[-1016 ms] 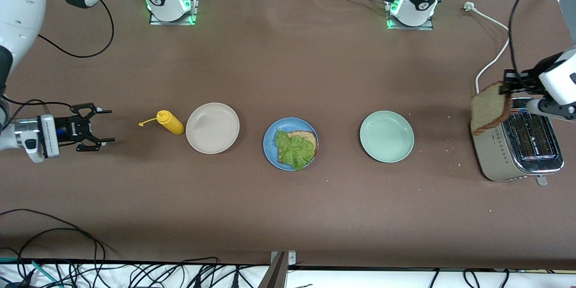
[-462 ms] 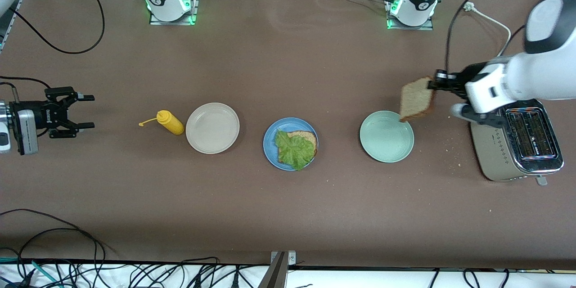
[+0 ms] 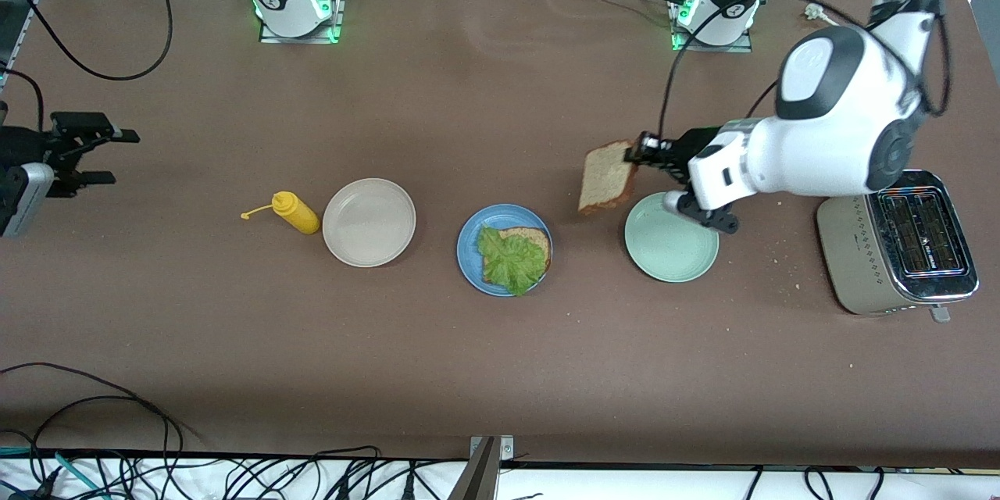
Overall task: Make sandwich in blue plate with both arms
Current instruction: 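Carry the bread slice over the blue plate with the left gripper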
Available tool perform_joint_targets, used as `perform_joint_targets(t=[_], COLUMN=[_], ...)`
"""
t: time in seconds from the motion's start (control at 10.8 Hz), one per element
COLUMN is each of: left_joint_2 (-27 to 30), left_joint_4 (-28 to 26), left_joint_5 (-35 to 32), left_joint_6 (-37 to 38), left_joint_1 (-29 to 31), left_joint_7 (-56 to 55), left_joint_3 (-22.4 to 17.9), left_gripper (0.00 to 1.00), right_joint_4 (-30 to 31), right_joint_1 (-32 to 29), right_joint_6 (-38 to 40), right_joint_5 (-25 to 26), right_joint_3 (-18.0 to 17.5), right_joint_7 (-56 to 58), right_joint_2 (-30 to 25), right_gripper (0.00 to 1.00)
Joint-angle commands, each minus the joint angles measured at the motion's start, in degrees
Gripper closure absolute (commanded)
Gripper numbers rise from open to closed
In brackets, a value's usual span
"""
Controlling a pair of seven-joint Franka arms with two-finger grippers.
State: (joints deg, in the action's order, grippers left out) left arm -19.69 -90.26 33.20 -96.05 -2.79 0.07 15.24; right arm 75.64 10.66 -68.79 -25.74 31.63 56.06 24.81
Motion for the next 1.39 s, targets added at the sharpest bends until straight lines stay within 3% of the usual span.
perform_joint_targets(t=[0.0,0.18,0.37,0.65,0.74,0.83,0.92,1.11,1.29], left_joint_2=[-5.61,-9.12,-12.55,-16.43,-17.13,-18.53,-19.42,-20.04,-21.53], left_joint_4=[0.70,1.05,1.67,1.84,2.97,4.55,5.70,5.97,6.50], left_joint_5=[9.93,16.60,17.69,17.69,17.69,17.61,17.52,17.34,17.25], left_joint_6=[-9.74,-12.92,-18.96,-26.19,-27.95,-28.31,-28.31,-28.40,-29.62], left_joint_1=[-4.14,-4.68,-7.47,-11.78,-12.84,-13.11,-13.11,-13.11,-13.29], left_joint_7=[-1.30,-0.16,2.28,7.49,7.14,7.31,7.75,8.02,8.10], left_joint_3=[-0.47,-0.47,-0.47,-0.83,-0.83,-0.91,-0.91,-1.26,-1.27], left_gripper=[1.00,1.00,1.00,1.00,1.00,1.00,1.00,1.00,1.00], right_joint_4=[1.44,1.44,1.70,2.58,4.76,10.09,14.67,25.64,27.28], right_joint_1=[3.39,3.84,8.11,9.20,8.68,6.24,3.08,-1.94,-8.34], right_joint_6=[-0.47,-0.65,-1.26,-1.78,-3.36,-7.03,-10.28,-19.50,-21.30], right_joint_5=[10.86,13.26,14.22,15.80,19.20,21.85,27.18,28.29,27.59], right_joint_3=[0.01,-0.17,2.19,2.65,0.99,-2.94,-9.59,-17.19,-22.55], right_joint_7=[-3.32,-4.64,-7.17,-13.34,-19.78,-26.46,-31.31,-38.55,-44.69], right_joint_2=[-5.36,-6.08,-6.96,-8.19,-10.28,-14.48,-18.44,-25.82,-27.27], right_gripper=[0.00,0.00,0.00,0.00,0.00,0.00,0.00,0.00,0.00])
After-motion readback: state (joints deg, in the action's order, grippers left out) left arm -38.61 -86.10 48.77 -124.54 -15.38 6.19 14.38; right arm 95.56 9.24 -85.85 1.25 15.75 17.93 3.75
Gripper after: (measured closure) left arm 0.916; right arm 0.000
